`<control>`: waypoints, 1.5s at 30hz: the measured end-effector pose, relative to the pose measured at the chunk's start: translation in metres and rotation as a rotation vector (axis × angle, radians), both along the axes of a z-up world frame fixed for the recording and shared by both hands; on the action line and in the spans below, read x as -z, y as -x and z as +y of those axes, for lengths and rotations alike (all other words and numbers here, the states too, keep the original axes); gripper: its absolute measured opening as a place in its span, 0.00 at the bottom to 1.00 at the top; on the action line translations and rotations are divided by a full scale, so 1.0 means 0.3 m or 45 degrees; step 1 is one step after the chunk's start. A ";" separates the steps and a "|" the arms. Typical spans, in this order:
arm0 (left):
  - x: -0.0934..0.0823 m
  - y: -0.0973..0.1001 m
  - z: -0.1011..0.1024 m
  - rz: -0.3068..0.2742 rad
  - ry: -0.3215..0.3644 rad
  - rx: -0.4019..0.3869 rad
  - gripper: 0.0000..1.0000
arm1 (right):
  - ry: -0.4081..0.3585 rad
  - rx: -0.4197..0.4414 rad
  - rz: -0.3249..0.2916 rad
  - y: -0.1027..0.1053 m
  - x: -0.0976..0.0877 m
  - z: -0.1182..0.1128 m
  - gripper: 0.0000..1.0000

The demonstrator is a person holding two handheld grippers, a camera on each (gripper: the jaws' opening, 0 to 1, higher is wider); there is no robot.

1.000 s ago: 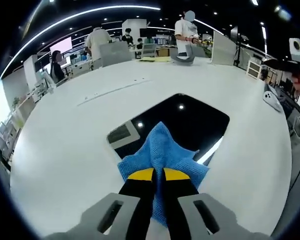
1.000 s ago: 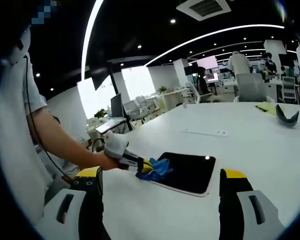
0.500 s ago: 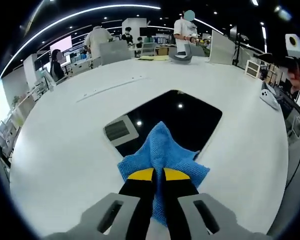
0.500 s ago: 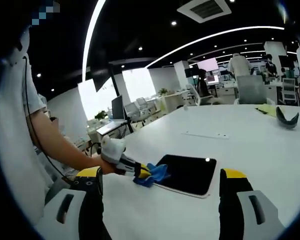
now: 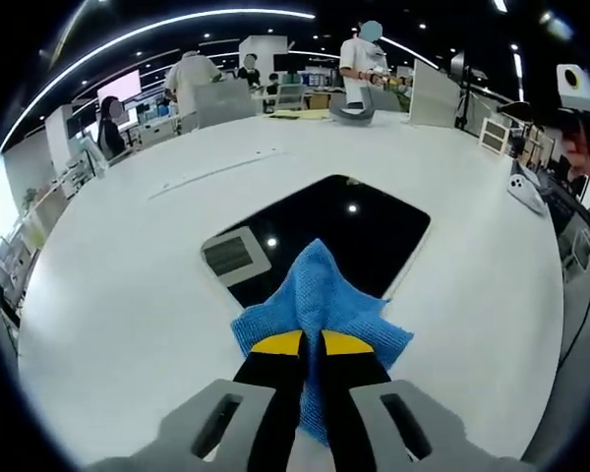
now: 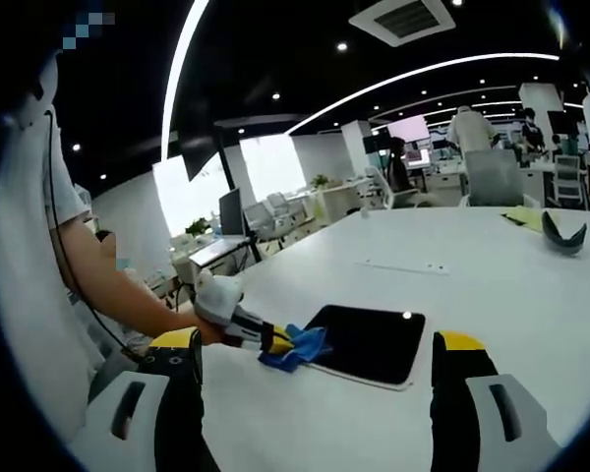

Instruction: Wipe the mirror surface with the cleaning cloth until all visible marks leave the cleaned area.

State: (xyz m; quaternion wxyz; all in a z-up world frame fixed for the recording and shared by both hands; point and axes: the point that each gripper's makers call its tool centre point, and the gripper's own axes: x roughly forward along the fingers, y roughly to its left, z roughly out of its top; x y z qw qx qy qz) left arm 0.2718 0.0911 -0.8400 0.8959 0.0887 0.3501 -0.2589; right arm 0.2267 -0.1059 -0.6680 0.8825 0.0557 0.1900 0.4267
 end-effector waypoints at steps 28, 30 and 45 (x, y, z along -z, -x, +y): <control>-0.074 -0.003 -0.002 -0.022 0.042 0.157 0.03 | -0.034 0.106 -0.038 -0.027 -0.011 -0.062 0.97; -0.105 0.006 0.011 -0.030 0.062 0.152 0.03 | -0.032 0.106 -0.036 -0.024 -0.008 -0.064 0.97; -0.121 0.319 0.201 0.103 0.106 0.090 0.03 | -0.023 0.069 -0.036 0.009 -0.020 -0.030 0.97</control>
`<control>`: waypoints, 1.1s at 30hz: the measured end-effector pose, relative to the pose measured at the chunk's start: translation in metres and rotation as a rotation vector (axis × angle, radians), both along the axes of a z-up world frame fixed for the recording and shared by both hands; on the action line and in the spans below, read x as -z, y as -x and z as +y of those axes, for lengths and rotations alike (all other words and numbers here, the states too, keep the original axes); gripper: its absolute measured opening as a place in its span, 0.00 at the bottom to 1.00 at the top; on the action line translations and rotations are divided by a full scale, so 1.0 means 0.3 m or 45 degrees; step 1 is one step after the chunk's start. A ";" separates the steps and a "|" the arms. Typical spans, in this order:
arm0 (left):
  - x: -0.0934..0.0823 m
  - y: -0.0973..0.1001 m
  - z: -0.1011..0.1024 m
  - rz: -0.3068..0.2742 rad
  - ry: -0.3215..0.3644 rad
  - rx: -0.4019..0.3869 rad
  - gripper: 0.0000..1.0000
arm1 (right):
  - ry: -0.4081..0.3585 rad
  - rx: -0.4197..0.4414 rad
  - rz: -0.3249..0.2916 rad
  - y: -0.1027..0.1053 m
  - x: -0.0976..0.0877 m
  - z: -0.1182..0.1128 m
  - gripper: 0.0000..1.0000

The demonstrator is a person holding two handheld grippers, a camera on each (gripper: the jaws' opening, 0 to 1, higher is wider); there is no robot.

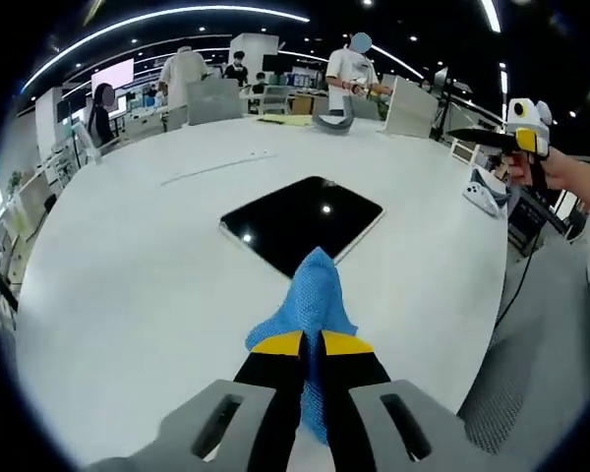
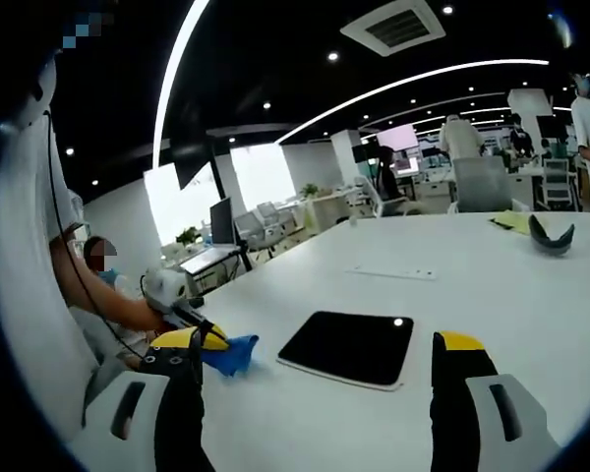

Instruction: Wipe the mirror surface with the cleaning cloth until all visible marks leave the cleaned area.

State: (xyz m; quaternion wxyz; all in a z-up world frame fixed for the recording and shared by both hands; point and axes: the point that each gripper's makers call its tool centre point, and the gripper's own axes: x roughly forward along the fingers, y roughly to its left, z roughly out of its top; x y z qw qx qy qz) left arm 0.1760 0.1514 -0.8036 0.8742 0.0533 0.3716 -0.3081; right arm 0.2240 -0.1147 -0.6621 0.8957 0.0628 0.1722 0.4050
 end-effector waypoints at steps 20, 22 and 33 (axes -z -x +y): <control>0.145 0.052 0.069 -0.066 -0.051 0.047 0.03 | 0.085 -0.012 0.021 0.054 -0.009 0.024 0.97; 0.142 0.051 0.066 -0.087 -0.081 0.084 0.03 | 0.089 -0.011 0.022 0.056 -0.007 0.026 0.97; 0.134 0.008 0.090 -0.181 -0.162 0.190 0.27 | 0.094 0.004 0.032 0.052 0.002 0.021 0.97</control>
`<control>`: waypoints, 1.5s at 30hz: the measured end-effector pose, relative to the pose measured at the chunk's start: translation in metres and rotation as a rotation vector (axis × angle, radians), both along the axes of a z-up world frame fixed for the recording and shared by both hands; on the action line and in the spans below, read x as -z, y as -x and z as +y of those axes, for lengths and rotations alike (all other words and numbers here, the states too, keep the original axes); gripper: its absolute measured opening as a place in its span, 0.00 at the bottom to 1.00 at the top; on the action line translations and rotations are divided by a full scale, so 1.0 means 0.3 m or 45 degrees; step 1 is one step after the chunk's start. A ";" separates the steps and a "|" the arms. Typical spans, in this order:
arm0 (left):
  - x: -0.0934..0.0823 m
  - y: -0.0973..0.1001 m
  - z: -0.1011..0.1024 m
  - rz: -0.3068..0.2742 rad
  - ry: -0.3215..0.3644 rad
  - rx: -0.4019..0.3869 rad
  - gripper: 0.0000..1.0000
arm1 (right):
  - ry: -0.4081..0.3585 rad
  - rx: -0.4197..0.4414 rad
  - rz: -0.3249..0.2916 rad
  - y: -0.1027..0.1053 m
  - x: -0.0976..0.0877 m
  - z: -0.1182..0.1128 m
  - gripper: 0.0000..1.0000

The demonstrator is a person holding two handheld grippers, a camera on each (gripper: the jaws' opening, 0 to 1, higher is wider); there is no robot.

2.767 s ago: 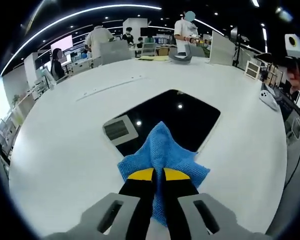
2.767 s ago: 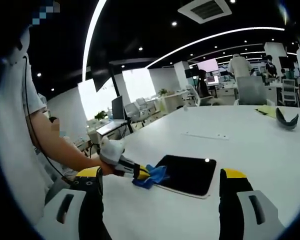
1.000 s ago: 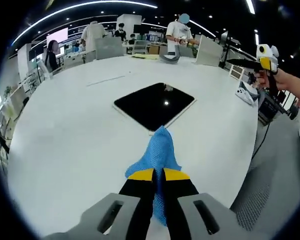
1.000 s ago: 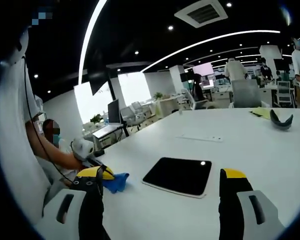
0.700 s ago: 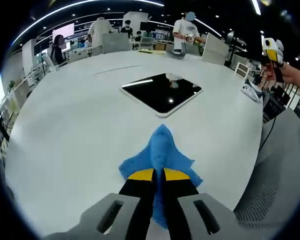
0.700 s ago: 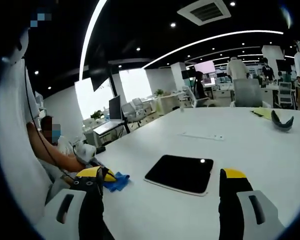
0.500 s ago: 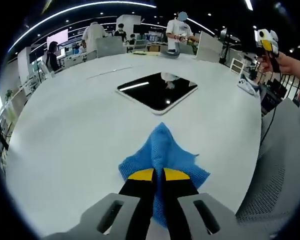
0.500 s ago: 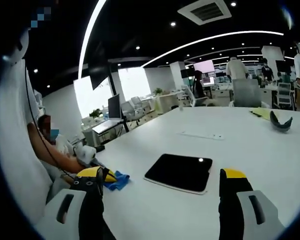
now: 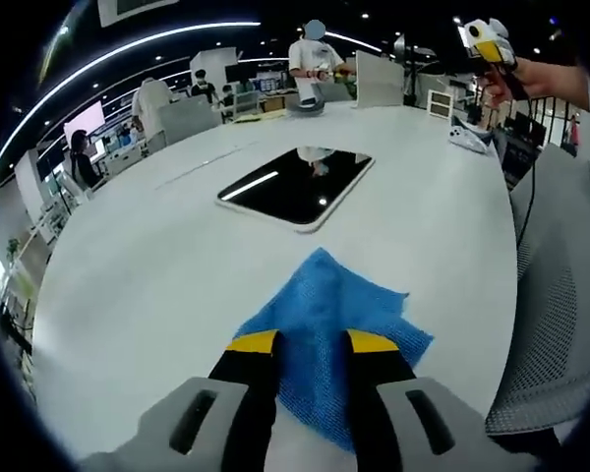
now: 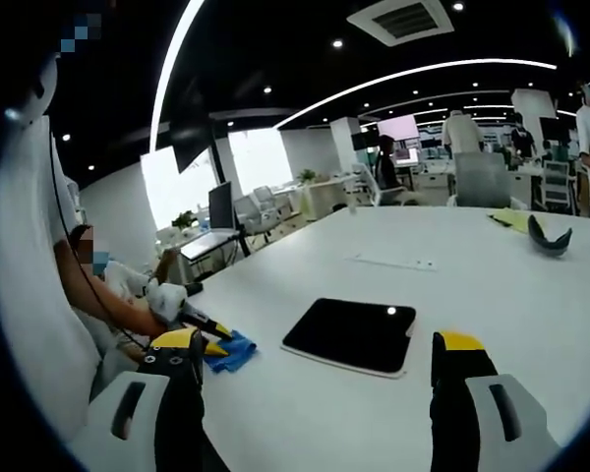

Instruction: Wipe the mirror surface with the cleaning cloth until all visible marks leave the cleaned area.

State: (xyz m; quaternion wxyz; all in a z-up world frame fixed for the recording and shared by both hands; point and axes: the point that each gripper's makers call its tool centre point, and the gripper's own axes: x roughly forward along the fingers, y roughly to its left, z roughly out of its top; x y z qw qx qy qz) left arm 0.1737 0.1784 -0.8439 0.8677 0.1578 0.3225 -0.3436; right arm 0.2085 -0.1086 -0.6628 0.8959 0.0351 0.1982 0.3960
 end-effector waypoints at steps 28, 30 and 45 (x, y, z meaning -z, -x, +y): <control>-0.692 -0.048 -0.193 -0.290 0.618 -0.011 1.00 | 0.018 -0.041 0.000 0.014 0.061 -0.017 1.00; -0.656 -0.019 -0.213 -0.262 0.508 0.067 1.00 | 0.044 -0.046 -0.008 0.017 0.071 -0.021 1.00; -0.675 -0.009 -0.232 -0.255 0.514 0.053 1.00 | -0.030 -0.074 -0.015 0.009 0.041 -0.008 1.00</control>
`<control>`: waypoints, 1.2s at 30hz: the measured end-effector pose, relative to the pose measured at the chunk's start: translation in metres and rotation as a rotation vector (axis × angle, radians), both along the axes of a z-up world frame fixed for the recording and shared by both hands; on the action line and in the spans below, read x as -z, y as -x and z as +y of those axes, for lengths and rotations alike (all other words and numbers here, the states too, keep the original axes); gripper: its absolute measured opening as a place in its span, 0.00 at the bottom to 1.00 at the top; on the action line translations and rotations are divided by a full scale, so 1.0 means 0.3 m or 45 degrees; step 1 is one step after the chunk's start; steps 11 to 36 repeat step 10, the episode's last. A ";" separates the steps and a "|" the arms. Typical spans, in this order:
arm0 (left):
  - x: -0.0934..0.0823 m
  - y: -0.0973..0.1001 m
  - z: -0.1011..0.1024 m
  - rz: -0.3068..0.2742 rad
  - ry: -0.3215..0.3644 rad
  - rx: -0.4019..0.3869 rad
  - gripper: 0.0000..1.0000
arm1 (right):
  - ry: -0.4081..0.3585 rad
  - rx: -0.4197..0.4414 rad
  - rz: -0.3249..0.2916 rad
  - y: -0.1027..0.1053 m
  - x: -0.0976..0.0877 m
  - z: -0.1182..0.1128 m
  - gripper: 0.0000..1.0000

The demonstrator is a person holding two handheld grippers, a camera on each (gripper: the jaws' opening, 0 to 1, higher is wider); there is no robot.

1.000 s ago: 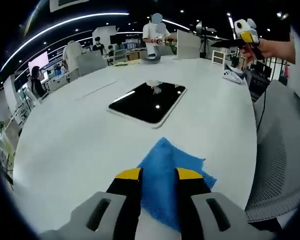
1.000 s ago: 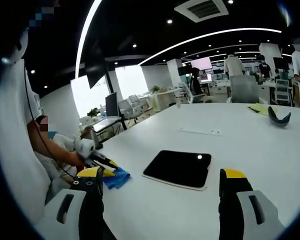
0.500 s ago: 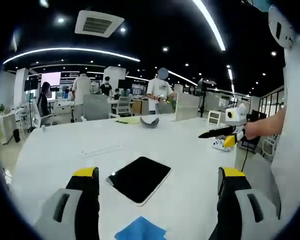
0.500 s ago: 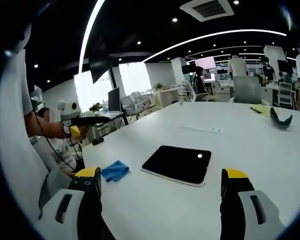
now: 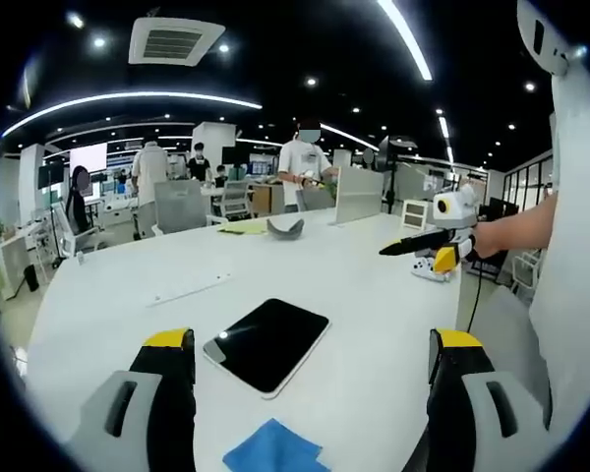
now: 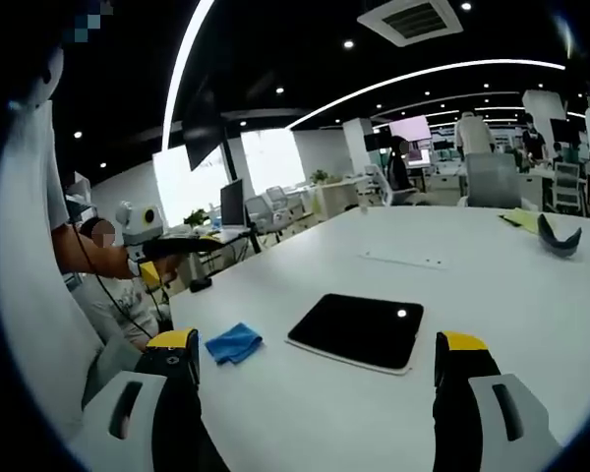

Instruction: Wipe the mirror surface with the cleaning cloth until all visible marks leave the cleaned area.

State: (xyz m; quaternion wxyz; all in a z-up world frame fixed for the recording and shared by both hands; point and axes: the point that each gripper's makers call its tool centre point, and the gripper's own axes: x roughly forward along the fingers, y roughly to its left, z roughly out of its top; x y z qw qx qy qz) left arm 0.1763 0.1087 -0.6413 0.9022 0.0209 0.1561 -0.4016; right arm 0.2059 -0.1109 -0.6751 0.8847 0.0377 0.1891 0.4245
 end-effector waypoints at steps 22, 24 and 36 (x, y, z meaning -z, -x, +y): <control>-0.006 0.001 0.010 -0.008 -0.002 -0.012 1.00 | -0.029 -0.024 0.011 -0.014 -0.005 0.012 1.00; -0.006 0.001 0.010 -0.008 -0.002 -0.012 1.00 | -0.029 -0.024 0.011 -0.014 -0.005 0.012 1.00; -0.006 0.001 0.010 -0.008 -0.002 -0.012 1.00 | -0.029 -0.024 0.011 -0.014 -0.005 0.012 1.00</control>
